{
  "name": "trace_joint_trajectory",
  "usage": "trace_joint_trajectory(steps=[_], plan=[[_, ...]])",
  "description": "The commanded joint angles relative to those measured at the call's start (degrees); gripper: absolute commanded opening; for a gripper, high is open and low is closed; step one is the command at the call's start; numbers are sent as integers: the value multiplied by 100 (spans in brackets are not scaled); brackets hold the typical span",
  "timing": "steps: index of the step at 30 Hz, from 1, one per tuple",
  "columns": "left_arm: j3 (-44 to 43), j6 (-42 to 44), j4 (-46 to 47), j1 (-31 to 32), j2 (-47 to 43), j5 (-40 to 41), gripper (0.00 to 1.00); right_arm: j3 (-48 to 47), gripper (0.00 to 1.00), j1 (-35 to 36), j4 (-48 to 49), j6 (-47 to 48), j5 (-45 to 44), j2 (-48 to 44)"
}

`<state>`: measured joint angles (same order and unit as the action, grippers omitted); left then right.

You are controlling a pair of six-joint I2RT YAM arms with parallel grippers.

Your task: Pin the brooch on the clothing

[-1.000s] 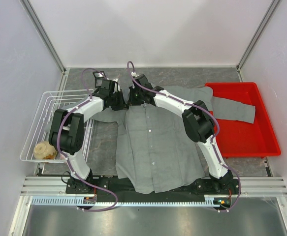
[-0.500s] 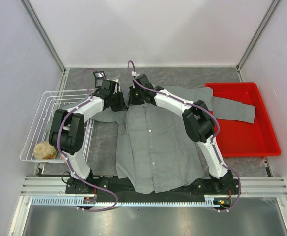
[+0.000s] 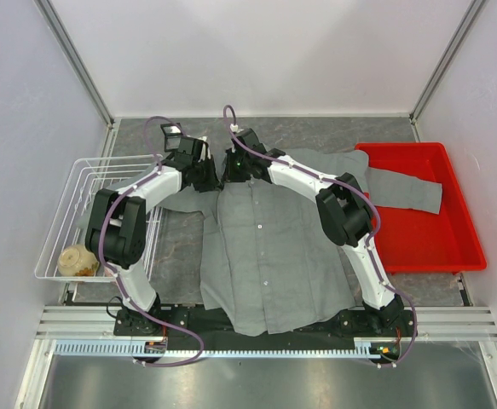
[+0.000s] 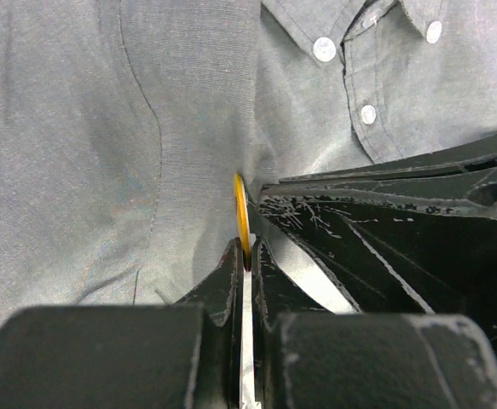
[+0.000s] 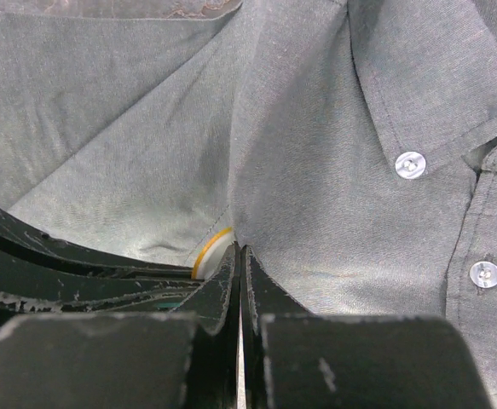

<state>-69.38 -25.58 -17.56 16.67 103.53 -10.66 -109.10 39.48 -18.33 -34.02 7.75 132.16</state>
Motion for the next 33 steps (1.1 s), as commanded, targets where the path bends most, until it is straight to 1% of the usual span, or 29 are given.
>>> trace_joint_trajectory(steps=[1,17,33], plan=[[-216,97,69,91,45,99,2,38,0,7,180,-140,95,-296],[-251,89,-98,162,150,415,2,64,0,7,189,-175,69,-322],[-357,-8,33,346,19,20,2,135,0,68,171,-280,43,-234]])
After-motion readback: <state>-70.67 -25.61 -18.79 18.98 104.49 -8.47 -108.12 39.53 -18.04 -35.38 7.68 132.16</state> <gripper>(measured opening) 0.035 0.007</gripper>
